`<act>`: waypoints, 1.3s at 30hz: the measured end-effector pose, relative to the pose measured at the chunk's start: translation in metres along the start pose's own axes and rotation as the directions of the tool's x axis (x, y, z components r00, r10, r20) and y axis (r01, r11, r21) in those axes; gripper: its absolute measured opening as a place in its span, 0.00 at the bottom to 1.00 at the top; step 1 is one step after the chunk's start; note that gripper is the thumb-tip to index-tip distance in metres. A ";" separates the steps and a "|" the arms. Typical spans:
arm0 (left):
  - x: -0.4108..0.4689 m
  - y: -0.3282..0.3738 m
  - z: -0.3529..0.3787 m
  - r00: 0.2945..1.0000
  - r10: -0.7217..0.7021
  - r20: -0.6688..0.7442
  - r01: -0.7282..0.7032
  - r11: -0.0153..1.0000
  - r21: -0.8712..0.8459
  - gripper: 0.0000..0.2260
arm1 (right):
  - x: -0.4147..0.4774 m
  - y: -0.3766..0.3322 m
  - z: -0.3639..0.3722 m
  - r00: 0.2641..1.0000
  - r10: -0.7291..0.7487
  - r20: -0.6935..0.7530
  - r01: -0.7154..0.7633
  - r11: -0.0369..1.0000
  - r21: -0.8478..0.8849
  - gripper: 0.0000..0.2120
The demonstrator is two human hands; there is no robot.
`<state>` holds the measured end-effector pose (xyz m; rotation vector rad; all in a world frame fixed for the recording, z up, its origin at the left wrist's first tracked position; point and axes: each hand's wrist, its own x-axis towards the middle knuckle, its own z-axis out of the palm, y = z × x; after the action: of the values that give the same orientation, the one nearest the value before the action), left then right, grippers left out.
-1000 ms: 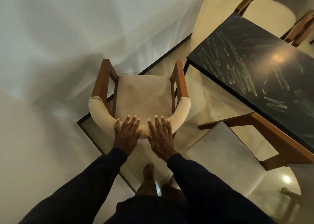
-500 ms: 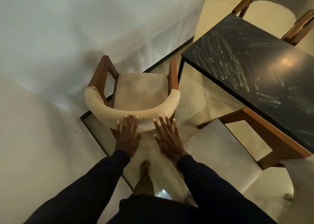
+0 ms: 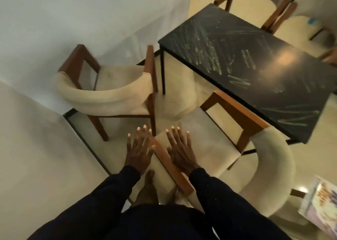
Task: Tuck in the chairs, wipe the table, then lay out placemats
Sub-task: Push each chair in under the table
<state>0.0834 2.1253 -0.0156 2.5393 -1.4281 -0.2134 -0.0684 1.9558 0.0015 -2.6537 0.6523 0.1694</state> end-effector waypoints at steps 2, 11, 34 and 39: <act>-0.005 0.026 0.006 0.999 0.037 0.008 -0.037 0.999 -0.026 0.29 | -0.025 0.013 -0.002 0.999 0.051 0.005 -0.051 0.999 0.001 0.38; -0.006 0.112 0.049 0.979 0.179 0.101 -0.167 0.979 -0.117 0.31 | -0.127 0.081 0.003 0.959 0.275 -0.068 -0.280 0.958 -0.070 0.30; -0.089 0.371 0.117 0.999 0.038 0.034 -0.038 0.999 0.008 0.30 | -0.265 0.284 -0.043 0.983 -0.032 -0.179 0.015 0.995 -0.095 0.29; -0.117 0.447 0.129 0.994 -0.098 0.044 0.096 0.994 0.052 0.30 | -0.308 0.324 -0.042 0.976 -0.138 -0.169 0.118 0.985 -0.124 0.26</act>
<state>-0.3754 1.9853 -0.0214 2.6639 -1.3438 -0.2575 -0.4909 1.8045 -0.0102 -2.8329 0.5378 -0.0695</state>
